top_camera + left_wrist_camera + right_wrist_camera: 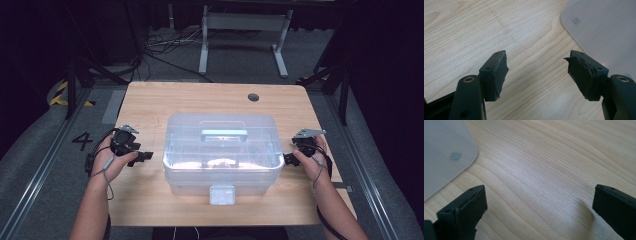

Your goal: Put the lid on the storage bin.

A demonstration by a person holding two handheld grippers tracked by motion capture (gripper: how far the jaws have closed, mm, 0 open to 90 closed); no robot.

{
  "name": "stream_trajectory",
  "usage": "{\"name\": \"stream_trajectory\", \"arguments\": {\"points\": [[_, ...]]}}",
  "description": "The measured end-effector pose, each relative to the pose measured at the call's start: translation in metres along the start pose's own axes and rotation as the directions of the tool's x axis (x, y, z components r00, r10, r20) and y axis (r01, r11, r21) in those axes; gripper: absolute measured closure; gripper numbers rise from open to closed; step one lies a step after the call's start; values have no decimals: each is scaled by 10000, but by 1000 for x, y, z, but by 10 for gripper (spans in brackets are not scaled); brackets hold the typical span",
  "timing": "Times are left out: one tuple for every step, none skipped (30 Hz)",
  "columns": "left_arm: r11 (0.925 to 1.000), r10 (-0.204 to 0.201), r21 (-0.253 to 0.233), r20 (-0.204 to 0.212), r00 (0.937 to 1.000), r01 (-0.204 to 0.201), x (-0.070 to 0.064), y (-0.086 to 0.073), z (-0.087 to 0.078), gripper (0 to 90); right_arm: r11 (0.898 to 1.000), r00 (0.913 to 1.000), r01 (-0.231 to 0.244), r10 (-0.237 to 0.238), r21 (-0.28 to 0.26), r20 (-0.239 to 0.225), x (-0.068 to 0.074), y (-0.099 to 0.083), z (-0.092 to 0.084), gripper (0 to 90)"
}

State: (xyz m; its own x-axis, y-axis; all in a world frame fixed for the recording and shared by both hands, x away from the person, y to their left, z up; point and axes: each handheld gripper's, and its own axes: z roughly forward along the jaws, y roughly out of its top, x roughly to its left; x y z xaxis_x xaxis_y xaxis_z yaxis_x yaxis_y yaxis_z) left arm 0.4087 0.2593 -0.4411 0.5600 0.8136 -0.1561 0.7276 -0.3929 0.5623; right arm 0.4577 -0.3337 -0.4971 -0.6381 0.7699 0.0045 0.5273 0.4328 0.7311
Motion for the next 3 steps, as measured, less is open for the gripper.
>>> {"name": "stream_trajectory", "arguments": {"points": [[10000,1,-3,0,10000,-1,0,0,0,324,10000,10000,33,-33,9,38,-1,0,-1,4],[10000,48,31,-7,10000,-48,1,0,0,324,10000,10000,11,-11,-26,86,-1,1,-1,6],[10000,35,12,-6,10000,-35,1,-1,0,323,10000,9999,18,-17,-93,126,-1,1,-1,11]]}}
